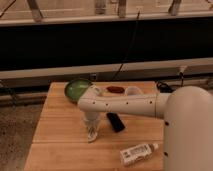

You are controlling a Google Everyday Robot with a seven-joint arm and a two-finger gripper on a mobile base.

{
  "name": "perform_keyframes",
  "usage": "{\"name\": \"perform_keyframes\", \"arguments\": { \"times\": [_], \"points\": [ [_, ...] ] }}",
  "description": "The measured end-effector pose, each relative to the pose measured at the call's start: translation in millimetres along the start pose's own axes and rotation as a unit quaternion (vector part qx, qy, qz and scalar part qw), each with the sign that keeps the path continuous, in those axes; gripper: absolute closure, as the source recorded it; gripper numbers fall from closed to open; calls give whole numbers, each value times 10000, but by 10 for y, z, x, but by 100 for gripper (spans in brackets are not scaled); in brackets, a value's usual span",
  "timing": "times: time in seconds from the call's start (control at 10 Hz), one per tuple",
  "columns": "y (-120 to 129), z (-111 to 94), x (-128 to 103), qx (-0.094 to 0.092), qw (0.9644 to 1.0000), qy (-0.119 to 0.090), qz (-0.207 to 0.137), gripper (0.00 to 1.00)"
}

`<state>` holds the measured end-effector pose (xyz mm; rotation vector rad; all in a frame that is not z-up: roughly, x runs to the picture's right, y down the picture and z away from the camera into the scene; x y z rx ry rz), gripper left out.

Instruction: Wipe the white sponge on the table

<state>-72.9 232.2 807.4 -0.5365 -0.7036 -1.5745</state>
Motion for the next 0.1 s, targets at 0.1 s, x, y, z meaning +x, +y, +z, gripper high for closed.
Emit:
{"name": "perform_keyframes", "arguments": {
  "times": [0.1],
  "points": [
    [-19, 10, -40, -7, 10000, -8, 2, 100]
  ]
}}
